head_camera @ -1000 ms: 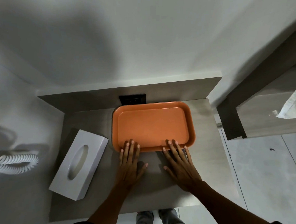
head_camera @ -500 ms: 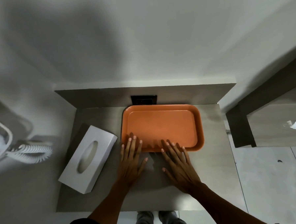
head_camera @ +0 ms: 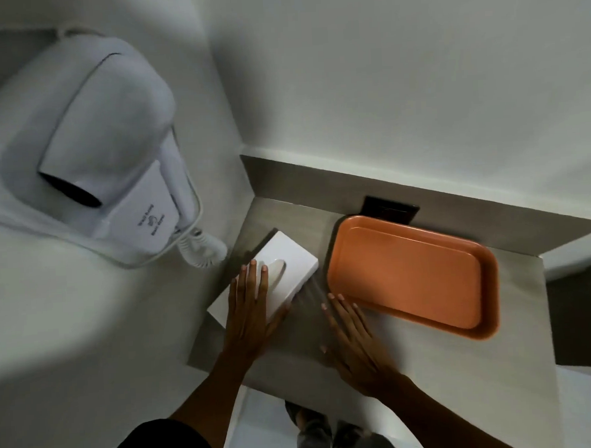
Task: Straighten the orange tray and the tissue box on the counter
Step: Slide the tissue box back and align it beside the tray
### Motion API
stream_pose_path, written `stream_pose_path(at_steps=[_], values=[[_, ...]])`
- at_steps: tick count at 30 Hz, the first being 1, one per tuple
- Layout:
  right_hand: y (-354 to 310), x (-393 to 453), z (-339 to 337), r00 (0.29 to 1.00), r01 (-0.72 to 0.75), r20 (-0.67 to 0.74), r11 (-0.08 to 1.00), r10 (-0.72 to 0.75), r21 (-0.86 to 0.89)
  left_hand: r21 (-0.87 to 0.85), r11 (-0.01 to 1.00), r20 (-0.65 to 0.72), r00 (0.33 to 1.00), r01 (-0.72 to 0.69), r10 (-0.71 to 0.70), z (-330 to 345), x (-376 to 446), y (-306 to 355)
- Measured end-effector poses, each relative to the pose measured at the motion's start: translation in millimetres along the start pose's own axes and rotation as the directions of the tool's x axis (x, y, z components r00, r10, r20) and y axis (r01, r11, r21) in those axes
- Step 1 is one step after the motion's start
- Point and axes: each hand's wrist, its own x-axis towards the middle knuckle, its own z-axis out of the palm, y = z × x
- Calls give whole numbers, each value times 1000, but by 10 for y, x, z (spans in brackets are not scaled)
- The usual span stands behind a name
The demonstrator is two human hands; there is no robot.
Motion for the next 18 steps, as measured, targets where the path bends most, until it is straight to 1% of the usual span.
stream_pose_path(at_steps=[3, 5, 7, 9, 12, 14, 18], values=[[-115, 128, 119, 1000, -5, 26, 999, 4, 51, -44, 999, -31, 999, 27, -28, -22, 24, -124], [-183, 220, 195, 996, -43, 76, 996, 37, 73, -58, 997, -26, 998, 53, -55, -9, 27, -207], [-223, 282, 276, 995, -56, 83, 995, 49, 85, -68, 995, -17, 997, 79, -80, 32, 2, -283], [-225, 346, 337, 995, -54, 84, 995, 47, 83, -68, 992, 1, 994, 108, -108, 63, -33, -321], [-206, 403, 466, 988, -70, 142, 994, 58, 83, -43, 990, 10, 990, 138, -137, 132, -61, -355], [-165, 378, 571, 987, -82, 145, 995, 73, 57, -34, 986, 7, 987, 161, -161, 176, -49, -366], [-106, 318, 683, 987, -69, 140, 995, 79, -71, -40, 979, -4, 979, 202, -202, 240, -26, -360]])
